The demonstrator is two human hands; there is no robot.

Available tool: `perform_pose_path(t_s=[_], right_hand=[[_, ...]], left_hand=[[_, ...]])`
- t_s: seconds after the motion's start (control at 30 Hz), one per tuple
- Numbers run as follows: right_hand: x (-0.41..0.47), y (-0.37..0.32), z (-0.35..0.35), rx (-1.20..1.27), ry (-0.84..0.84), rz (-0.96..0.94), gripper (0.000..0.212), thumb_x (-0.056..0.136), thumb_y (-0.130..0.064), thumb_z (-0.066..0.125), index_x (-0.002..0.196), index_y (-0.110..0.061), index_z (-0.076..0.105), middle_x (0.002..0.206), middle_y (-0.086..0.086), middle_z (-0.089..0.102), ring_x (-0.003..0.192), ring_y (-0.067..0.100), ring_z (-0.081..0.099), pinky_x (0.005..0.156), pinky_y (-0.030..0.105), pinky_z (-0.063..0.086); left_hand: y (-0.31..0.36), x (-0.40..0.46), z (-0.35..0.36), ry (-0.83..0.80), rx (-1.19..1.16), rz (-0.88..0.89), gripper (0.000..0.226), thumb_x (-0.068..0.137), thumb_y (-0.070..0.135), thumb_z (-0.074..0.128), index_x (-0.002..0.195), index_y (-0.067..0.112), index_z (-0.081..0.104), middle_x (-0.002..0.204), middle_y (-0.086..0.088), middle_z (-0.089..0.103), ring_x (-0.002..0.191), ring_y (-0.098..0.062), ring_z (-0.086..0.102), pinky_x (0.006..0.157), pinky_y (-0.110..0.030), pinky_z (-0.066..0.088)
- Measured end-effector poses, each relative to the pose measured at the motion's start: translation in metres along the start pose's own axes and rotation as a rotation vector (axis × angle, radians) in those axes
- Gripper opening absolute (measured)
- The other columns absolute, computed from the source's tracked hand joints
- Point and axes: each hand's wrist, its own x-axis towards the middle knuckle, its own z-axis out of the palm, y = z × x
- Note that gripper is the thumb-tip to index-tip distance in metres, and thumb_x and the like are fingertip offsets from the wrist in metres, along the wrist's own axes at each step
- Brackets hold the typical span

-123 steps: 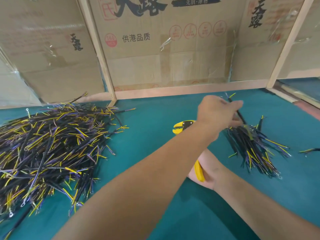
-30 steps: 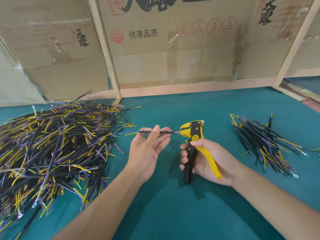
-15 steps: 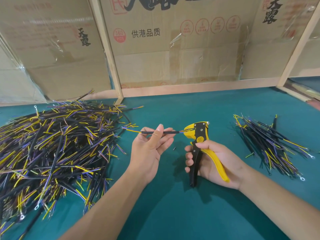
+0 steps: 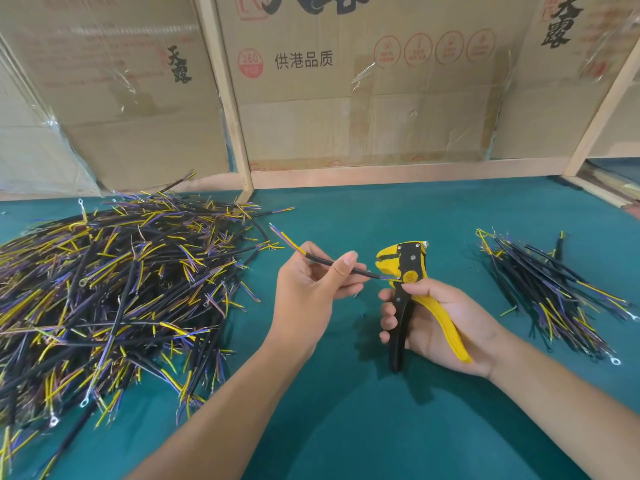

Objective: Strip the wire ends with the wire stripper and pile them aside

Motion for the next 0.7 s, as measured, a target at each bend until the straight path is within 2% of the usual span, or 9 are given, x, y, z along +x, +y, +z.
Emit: perform_pose_path(t_s=[0.13, 0.3, 0.37, 0.47, 0.7], right_hand=[[-0.001, 0.000, -0.001, -0.003, -0.001, -0.001, 0.028, 0.088, -0.024, 0.054, 0.102, 0.000, 0.061, 0.081, 0.013, 0.053, 0.069, 0.027, 0.054, 0.070, 0.044, 0.056], [-0.005, 0.000, 0.001, -0.004, -0.006, 0.007, 0.027, 0.088, -0.022, 0.053, 0.101, 0.000, 0.062, 0.080, 0.013, 0.053, 0.069, 0.027, 0.054, 0.070, 0.043, 0.056], [-0.007, 0.000, 0.002, -0.012, 0.006, 0.007, 0.025, 0.088, -0.021, 0.052, 0.101, 0.000, 0.060, 0.080, 0.012, 0.054, 0.069, 0.026, 0.053, 0.071, 0.043, 0.055], [-0.008, 0.000, 0.002, -0.028, 0.001, -0.001, 0.023, 0.090, -0.019, 0.050, 0.102, -0.002, 0.059, 0.080, 0.012, 0.054, 0.070, 0.026, 0.053, 0.071, 0.043, 0.054], [-0.007, 0.002, 0.000, -0.038, -0.018, -0.010, 0.025, 0.088, -0.020, 0.053, 0.103, -0.001, 0.059, 0.081, 0.012, 0.053, 0.071, 0.026, 0.053, 0.071, 0.043, 0.055]], left_hand=[[0.000, 0.000, -0.001, -0.013, 0.031, -0.006, 0.033, 0.089, 0.022, 0.074, 0.081, 0.009, 0.045, 0.087, -0.021, 0.075, 0.085, -0.035, 0.075, 0.069, -0.031, 0.060], [0.003, 0.000, -0.001, 0.049, -0.063, -0.022, 0.033, 0.089, 0.025, 0.074, 0.082, 0.011, 0.045, 0.090, -0.023, 0.075, 0.085, -0.035, 0.075, 0.068, -0.029, 0.059], [0.005, -0.002, 0.001, 0.091, -0.153, -0.055, 0.028, 0.085, 0.029, 0.075, 0.083, 0.015, 0.050, 0.092, -0.023, 0.074, 0.085, -0.032, 0.075, 0.068, -0.027, 0.058], [0.008, -0.002, 0.003, 0.099, -0.250, -0.089, 0.019, 0.082, 0.030, 0.075, 0.073, 0.026, 0.059, 0.093, -0.022, 0.075, 0.085, -0.030, 0.076, 0.068, -0.025, 0.058], [0.012, -0.001, 0.000, 0.125, -0.333, -0.147, 0.030, 0.081, 0.032, 0.073, 0.075, 0.019, 0.047, 0.093, -0.022, 0.075, 0.085, -0.025, 0.076, 0.066, -0.023, 0.058]])
